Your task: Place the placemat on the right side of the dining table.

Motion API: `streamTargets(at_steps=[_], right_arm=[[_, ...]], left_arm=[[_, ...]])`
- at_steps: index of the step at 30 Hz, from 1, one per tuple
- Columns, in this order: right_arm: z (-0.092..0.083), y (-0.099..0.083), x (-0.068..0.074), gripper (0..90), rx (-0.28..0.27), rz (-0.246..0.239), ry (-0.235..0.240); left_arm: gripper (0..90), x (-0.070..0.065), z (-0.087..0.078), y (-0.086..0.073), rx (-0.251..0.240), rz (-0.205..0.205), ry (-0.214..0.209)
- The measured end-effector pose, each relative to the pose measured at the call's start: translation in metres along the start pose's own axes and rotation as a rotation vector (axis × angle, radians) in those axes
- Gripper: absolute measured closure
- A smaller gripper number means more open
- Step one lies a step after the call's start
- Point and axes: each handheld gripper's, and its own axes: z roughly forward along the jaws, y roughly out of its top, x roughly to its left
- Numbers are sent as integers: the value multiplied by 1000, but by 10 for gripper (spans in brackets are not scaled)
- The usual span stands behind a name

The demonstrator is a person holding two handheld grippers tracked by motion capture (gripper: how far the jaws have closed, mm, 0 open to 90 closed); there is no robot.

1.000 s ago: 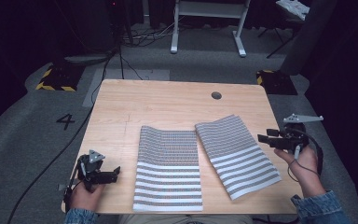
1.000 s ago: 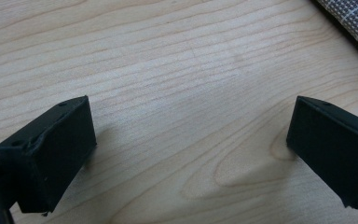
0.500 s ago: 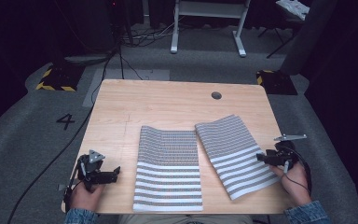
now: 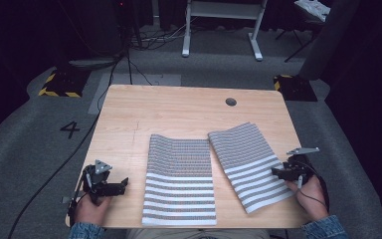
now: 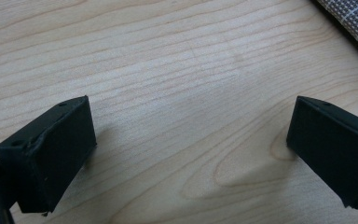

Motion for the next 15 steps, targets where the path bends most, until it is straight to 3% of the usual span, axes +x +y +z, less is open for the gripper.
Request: streamTargets(at_steps=[5,9,15], right_arm=[[0,1,0,412,9,26,-3],[0,0,0,377,1,24,-24],[1,0,-4,363,1,29,-7]], left_arm=[[14,0,0,0,0,0,3],[14,0,0,0,0,1,3],[14,0,0,0,1,1,3]])
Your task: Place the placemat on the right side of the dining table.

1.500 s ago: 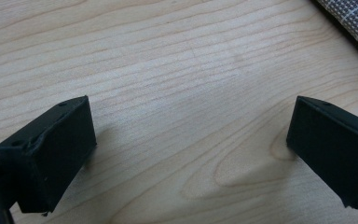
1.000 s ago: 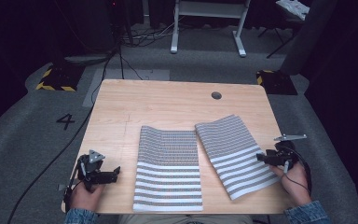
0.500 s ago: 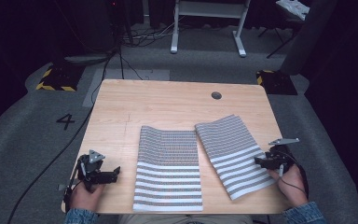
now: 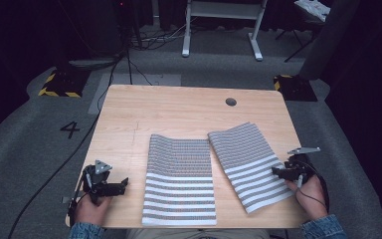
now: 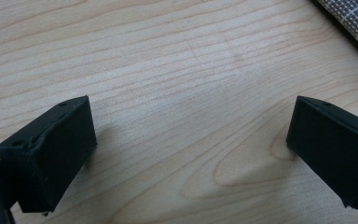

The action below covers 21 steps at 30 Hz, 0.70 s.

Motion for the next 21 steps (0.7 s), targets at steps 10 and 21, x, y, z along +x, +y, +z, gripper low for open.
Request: streamTargets(at_steps=[10,21], right_arm=[[-3,-1,10,513,-6,1,-16],[-4,-2,36,556,-26,-135,-174]], left_arm=[[14,0,0,0,0,0,0],[14,0,0,0,0,0,0]])
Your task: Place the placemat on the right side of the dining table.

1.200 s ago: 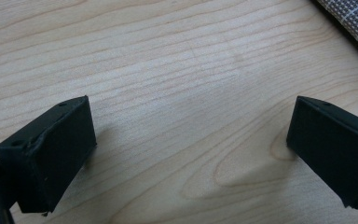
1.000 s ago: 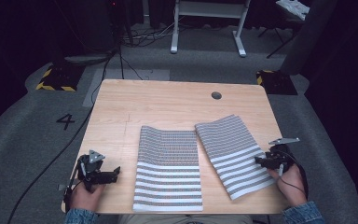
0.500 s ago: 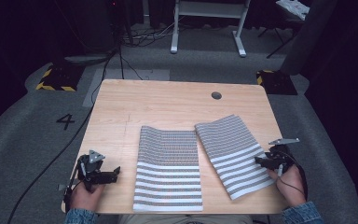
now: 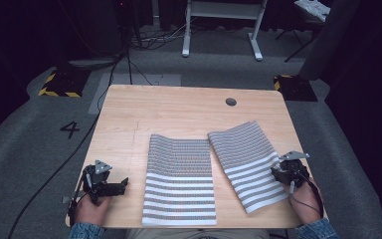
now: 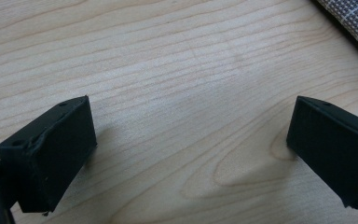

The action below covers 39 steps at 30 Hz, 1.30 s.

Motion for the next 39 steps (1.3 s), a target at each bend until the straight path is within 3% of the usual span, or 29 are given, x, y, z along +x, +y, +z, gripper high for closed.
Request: streamTargets(at_steps=[3,6,9,14,17,23,28,32,39], right_arm=[[-1,0,2,603,-3,-13,0],[-1,0,6,707,-7,-32,-1],[-2,1,4,790,-13,-15,40],[-8,7,-4,828,-24,19,95],[-21,12,-11,839,-61,62,144],[-62,30,-16,845,-171,59,210],[-87,45,-7,848,-240,50,274],[-106,58,7,848,-278,-5,320],[-119,68,29,847,-321,-23,427]], left_arm=[[14,0,0,0,0,0,0],[14,0,0,0,0,0,0],[14,0,0,0,0,0,0],[14,0,0,0,0,0,0],[14,0,0,0,0,0,0],[14,0,0,0,0,0,0],[15,0,0,0,1,0,1],[15,0,0,0,1,0,1],[15,0,0,0,1,0,1]])
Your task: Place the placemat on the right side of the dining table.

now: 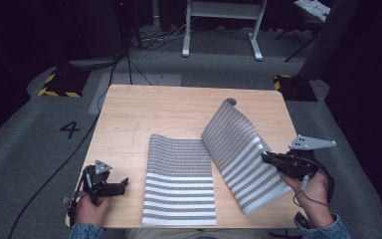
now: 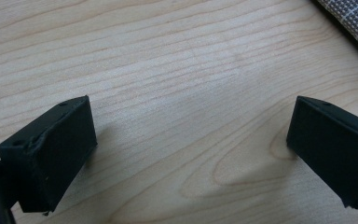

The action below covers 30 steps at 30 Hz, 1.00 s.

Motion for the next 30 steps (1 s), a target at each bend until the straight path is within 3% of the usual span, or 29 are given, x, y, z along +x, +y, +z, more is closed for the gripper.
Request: streamTargets(at_steps=[11,14,17,19,21,23,24,26,30], right_arm=[[6,12,41,829,1,-79,102],[14,12,50,797,2,-71,142],[22,12,57,638,6,-63,208],[27,12,63,531,2,-57,289],[28,12,69,475,-19,-83,316],[25,12,71,460,-43,-124,276],[24,12,70,453,-49,-122,264],[21,11,63,443,-71,-93,268],[15,4,44,432,-80,-49,191]], left_arm=[[15,0,0,0,0,0,0],[15,0,0,0,0,0,0],[14,0,0,0,0,0,0],[15,0,0,0,0,0,0],[15,0,0,0,0,0,0],[15,0,0,0,0,0,0],[15,0,0,0,0,0,0],[15,0,0,0,-4,-1,2],[15,0,0,0,0,0,0]])
